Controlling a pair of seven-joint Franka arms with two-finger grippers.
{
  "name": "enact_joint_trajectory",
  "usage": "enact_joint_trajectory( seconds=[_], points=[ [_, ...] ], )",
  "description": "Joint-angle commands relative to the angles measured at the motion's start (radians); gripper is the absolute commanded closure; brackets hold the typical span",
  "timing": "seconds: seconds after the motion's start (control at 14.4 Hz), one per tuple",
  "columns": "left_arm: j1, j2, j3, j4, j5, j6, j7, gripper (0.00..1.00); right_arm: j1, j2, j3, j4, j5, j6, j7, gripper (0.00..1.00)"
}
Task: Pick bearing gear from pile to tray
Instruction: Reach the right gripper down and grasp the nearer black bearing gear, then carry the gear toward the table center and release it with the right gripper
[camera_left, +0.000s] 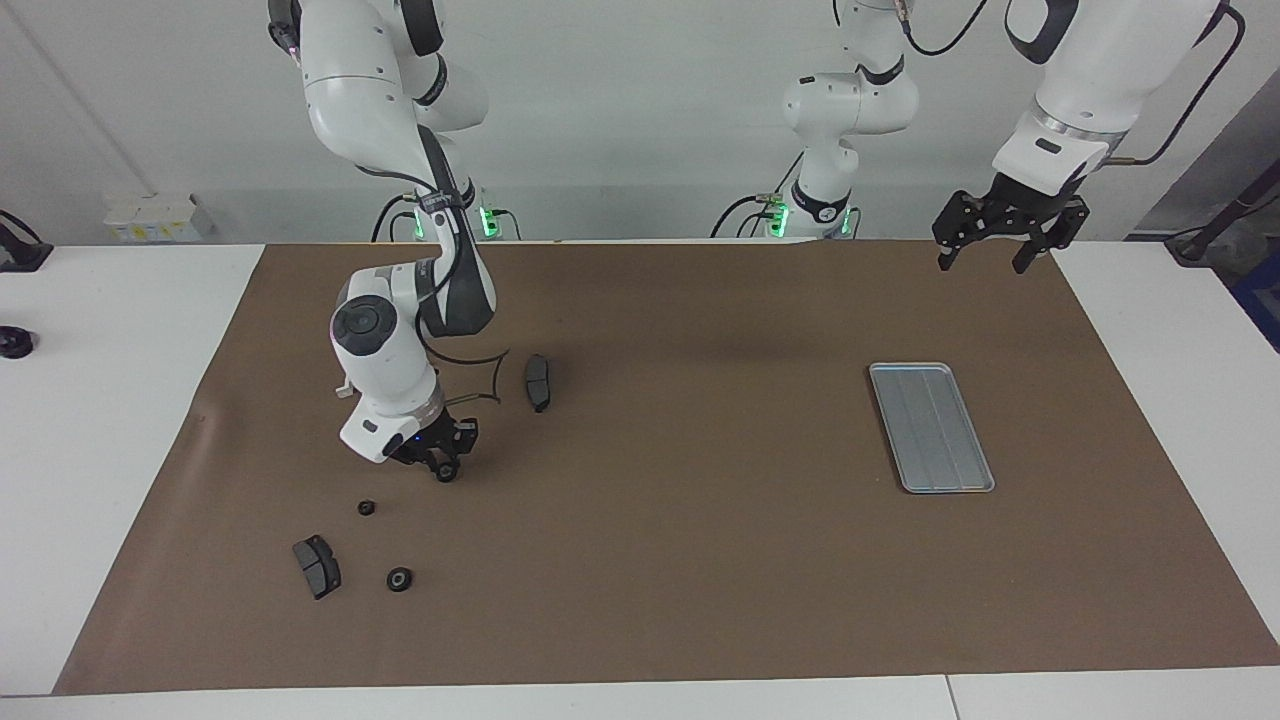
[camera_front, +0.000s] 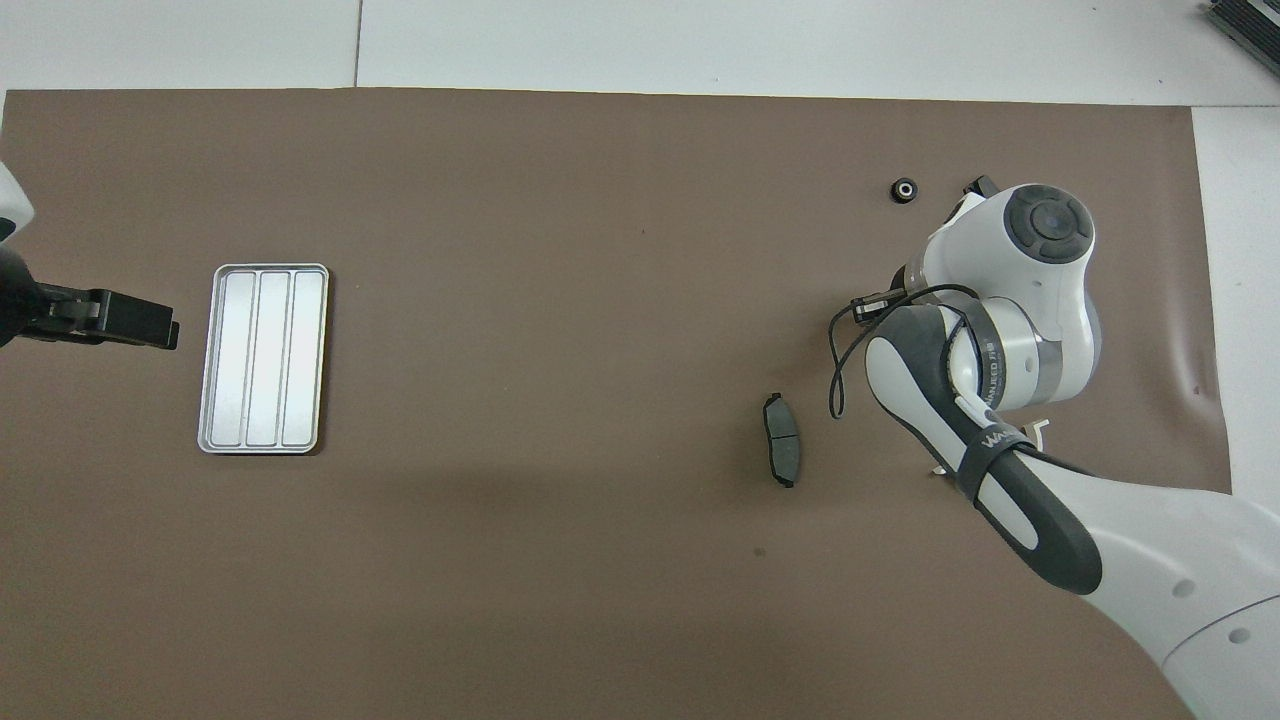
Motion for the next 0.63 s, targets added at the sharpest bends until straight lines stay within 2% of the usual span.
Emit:
enact_joint_trajectory(
  seconds=[0.0, 0.28, 0.56],
  points=[
    [0.003, -0.002, 0.005, -0.001, -0.014, -0.013, 0.011, 0.00, 0.055, -0.029, 0.005, 0.024, -0.019, -0.012, 0.022, 0.87],
    [0.003, -0.002, 0.005, -0.001, -0.014, -0.013, 0.012, 0.00, 0.201, -0.027, 0.014, 0.062, -0.014, 0.017, 0.130, 0.87],
    [0.003, -0.002, 0.005, -0.001, -0.014, -0.013, 0.011, 0.00, 0.362, -0.022, 0.014, 0.076, 0.000, 0.112, 0.243, 0.87]
  ],
)
